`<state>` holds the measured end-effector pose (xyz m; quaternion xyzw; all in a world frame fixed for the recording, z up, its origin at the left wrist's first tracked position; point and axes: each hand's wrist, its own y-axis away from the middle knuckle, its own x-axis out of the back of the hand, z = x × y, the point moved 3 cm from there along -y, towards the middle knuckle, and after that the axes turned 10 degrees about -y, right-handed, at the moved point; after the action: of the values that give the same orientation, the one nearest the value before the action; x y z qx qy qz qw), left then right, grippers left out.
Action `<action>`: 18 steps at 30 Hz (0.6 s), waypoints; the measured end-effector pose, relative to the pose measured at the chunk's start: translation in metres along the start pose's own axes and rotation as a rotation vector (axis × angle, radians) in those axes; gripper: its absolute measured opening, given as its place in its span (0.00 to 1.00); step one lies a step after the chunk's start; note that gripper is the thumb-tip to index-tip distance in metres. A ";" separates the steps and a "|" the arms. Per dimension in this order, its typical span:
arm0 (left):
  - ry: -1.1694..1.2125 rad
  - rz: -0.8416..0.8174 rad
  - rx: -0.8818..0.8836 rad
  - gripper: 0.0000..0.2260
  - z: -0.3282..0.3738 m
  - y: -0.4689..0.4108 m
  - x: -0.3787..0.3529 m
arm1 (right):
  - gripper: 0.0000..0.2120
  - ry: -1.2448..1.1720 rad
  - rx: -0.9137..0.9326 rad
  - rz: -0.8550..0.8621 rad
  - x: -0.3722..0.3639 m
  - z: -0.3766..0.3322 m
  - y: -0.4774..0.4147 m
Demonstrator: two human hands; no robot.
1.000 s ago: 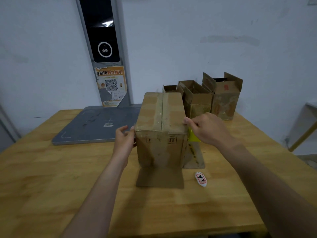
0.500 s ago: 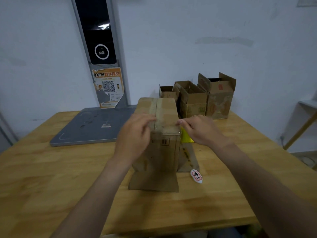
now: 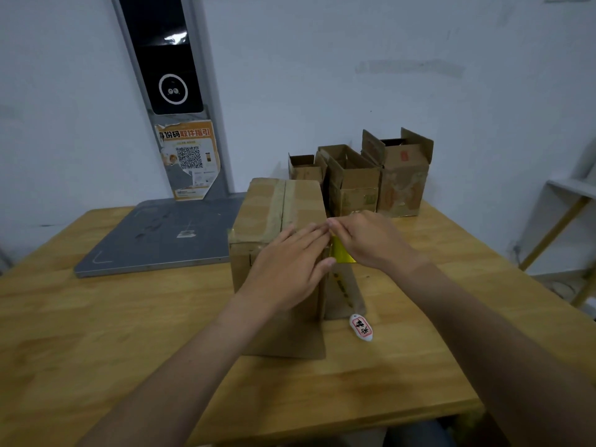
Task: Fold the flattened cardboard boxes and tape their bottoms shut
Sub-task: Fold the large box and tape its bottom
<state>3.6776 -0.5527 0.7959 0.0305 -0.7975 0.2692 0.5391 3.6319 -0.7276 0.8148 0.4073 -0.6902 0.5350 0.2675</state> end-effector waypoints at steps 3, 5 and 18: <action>0.047 -0.004 0.018 0.34 -0.010 0.008 -0.002 | 0.21 0.006 0.025 0.010 -0.004 -0.008 0.001; 0.025 -0.015 0.085 0.35 -0.021 0.015 -0.005 | 0.21 0.001 0.031 0.024 -0.005 -0.012 0.000; 0.498 0.082 0.460 0.30 -0.099 0.050 -0.016 | 0.18 -0.053 0.003 0.070 -0.006 -0.021 0.003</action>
<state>3.7505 -0.4681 0.7889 0.0526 -0.5603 0.4624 0.6852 3.6310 -0.7055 0.8148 0.3975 -0.7101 0.5338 0.2297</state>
